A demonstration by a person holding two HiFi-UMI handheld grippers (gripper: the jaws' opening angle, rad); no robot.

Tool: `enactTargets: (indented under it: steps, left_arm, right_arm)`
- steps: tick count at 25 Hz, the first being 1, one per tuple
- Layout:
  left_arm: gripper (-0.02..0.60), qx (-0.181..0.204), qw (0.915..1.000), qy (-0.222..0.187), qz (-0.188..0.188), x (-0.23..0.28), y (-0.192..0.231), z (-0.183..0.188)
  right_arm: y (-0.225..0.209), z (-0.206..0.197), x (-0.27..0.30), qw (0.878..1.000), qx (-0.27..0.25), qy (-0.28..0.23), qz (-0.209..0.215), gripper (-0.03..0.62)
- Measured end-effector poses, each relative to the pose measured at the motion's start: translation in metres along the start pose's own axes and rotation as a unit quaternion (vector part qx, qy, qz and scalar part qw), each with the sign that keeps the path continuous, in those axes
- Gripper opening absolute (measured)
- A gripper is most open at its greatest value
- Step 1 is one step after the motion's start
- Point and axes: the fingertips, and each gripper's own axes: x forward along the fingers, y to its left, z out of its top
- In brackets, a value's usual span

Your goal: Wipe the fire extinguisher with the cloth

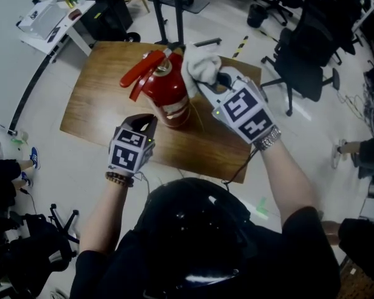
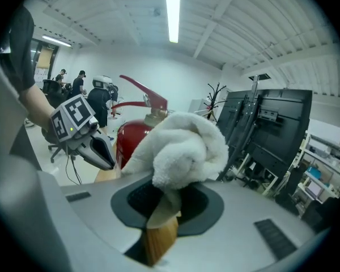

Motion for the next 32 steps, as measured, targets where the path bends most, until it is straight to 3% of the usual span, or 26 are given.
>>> enactTargets:
  steps: [20, 32]
  left_arm:
    - [0.012, -0.047, 0.9967, 0.029, 0.059, -0.007, -0.04, -0.025]
    - [0.011, -0.063, 0.994, 0.022, 0.087, -0.012, -0.056, -0.021]
  right_arm:
    - [0.039, -0.084, 0.047, 0.995, 0.008, 0.05, 0.091, 0.074]
    - [0.054, -0.117, 0.068, 0.989, 0.005, 0.083, 0.124, 0.074]
